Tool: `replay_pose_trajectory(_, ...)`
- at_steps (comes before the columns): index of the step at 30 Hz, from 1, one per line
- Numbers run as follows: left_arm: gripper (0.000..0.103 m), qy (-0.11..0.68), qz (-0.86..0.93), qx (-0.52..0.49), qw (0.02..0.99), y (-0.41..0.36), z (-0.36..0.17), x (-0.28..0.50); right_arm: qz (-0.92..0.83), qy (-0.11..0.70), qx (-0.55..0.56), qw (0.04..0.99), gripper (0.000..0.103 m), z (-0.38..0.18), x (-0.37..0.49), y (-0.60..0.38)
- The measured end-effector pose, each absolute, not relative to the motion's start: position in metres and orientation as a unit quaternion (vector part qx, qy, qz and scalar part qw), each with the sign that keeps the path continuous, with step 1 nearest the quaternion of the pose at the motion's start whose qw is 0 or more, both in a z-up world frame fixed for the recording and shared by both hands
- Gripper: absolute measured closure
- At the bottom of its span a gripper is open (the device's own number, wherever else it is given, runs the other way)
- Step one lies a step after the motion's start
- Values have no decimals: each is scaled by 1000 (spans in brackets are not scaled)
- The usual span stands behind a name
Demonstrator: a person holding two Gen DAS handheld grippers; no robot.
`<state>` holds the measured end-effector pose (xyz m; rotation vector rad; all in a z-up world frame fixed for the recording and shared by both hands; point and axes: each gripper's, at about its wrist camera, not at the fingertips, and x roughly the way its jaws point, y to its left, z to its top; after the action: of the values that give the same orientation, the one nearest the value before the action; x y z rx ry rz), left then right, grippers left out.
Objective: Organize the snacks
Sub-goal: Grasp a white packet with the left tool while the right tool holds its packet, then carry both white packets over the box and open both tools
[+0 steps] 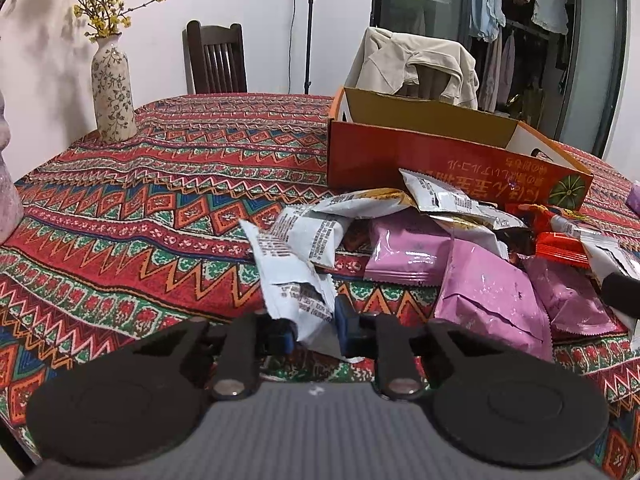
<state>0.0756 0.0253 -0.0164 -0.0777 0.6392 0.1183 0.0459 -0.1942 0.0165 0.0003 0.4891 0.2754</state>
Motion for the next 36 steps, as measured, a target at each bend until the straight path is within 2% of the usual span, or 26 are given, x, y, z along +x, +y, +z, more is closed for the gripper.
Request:
replay_pose_trajectory(2, 86, 310, 58, -38, 948, 26, -14, 74, 136, 241, 1, 961, 64, 16, 45, -195)
replay_pose_trajectory(20, 87, 235, 41, -26, 971, 31, 33, 54, 139, 227, 0, 964, 64, 25, 46, -196)
replay_pose_trajectory(36, 87, 175, 14, 5, 985, -3, 81, 109, 129, 173, -14, 976, 64, 68, 104, -192)
